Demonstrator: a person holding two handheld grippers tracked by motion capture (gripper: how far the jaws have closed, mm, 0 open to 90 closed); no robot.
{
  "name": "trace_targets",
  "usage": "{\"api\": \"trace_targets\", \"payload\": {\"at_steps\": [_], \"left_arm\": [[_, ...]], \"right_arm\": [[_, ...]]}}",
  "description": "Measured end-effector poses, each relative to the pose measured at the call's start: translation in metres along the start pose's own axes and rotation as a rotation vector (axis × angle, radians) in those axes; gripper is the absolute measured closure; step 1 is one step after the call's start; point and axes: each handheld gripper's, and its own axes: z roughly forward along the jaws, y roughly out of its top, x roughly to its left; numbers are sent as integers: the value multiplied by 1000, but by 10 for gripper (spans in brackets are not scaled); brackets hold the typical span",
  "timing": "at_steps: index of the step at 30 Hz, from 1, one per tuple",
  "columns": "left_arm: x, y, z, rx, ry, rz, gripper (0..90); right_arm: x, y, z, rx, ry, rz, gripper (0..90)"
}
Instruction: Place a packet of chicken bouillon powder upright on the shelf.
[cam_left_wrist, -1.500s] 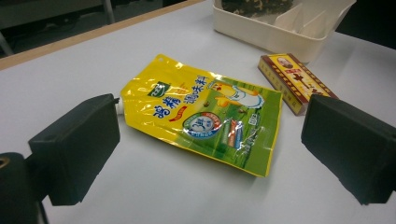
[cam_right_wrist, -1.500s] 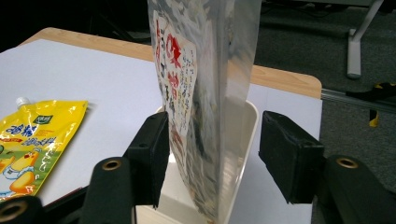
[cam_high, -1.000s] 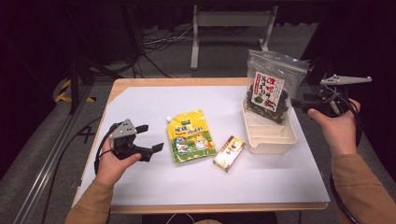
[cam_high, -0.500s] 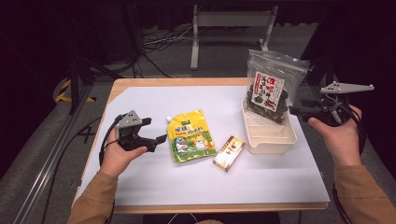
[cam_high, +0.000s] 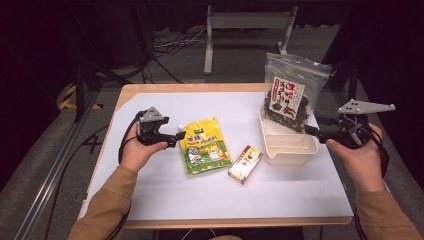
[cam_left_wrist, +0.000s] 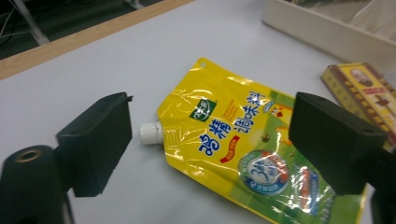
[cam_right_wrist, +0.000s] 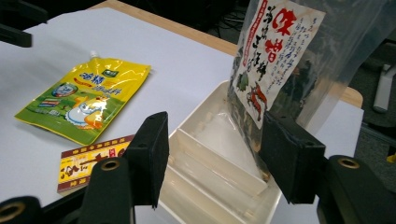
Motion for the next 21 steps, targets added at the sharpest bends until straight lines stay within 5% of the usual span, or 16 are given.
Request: {"api": "trace_targets", "payload": {"at_steps": [4, 12, 21], "left_arm": [[5, 0, 11, -9, -24, -13, 227], [11, -10, 28, 87, -40, -170, 285], [12, -21, 43, 150, -33, -188, 308]], "right_arm": [[5, -4, 0, -6, 15, -3, 426], [10, -12, 4, -11, 38, -4, 420], [11, -16, 10, -9, 54, -1, 417]]}}
